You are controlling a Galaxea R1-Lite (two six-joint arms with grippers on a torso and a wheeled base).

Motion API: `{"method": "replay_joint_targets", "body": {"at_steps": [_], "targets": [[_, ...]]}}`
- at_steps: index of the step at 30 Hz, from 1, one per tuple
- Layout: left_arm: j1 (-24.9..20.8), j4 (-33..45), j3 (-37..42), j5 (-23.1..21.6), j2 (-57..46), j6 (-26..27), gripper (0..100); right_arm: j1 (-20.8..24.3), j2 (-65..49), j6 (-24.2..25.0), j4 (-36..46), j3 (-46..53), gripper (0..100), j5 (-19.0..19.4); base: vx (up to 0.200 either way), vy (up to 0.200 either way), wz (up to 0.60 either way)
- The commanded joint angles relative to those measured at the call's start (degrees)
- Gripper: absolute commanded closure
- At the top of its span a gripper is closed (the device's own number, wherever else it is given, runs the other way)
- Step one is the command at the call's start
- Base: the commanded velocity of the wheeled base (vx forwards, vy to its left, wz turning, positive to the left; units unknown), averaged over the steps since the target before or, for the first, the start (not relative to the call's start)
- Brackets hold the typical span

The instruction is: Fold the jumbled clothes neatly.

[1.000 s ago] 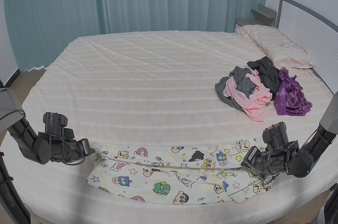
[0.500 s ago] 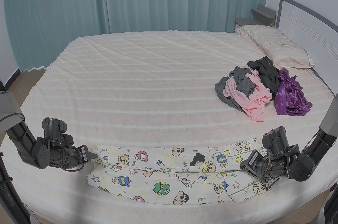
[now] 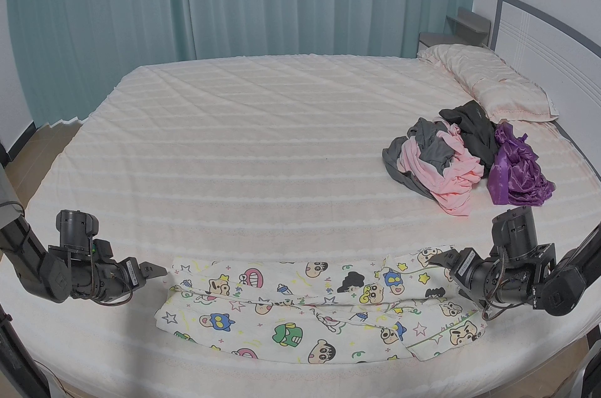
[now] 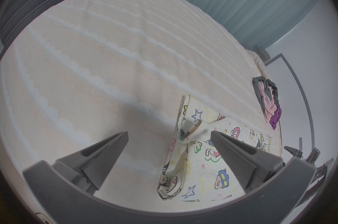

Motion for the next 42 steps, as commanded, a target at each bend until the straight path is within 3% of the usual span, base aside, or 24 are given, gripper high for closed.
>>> {"method": "replay_joint_targets", "body": {"at_steps": [1, 12, 19, 27, 33, 37, 42], "targets": [[2.3, -0.03, 0.98, -1.07, -2.52, -0.54, 0, -0.02, 0.97, -0.13, 0.11, -3.68, 0, 0.58, 0.0, 0.0, 0.0], [2.83, -0.21, 0.02, -2.48, -4.54, -5.81, 0, -1.69, 16.79, -0.04, -1.48, -10.36, 0, 1.28, 0.0, 0.0, 0.0], [2.13, -0.21, -1.92, -2.48, -4.01, -5.81, 0, -4.85, 16.35, -0.04, -2.44, -9.13, 0, 2.16, 0.0, 0.0, 0.0], [-4.64, -0.12, -5.7, -1.33, -0.67, -5.11, 0, -5.56, 8.18, 0.22, -2.44, -4.3, 0, 2.77, 0.0, 0.0, 0.0], [-8.86, 1.2, -10.53, 3.94, 2.84, -3.88, 0, -5.65, 4.75, 0.14, -2.79, -2.01, 0, 4.36, 0.0, 0.0, 0.0], [-12.11, 1.9, -10.79, 9.48, 5.48, 0.95, 0, -5.47, 4.67, -0.04, -3.76, -1.49, 0, 4.36, 0.0, 0.0, 0.0], [-15.71, 1.9, -9.39, 12.73, 6.45, 1.74, 0, -5.21, 5.02, -0.13, -6.05, -0.08, 0, 4.44, 0.0, 0.0, 0.0]]}}
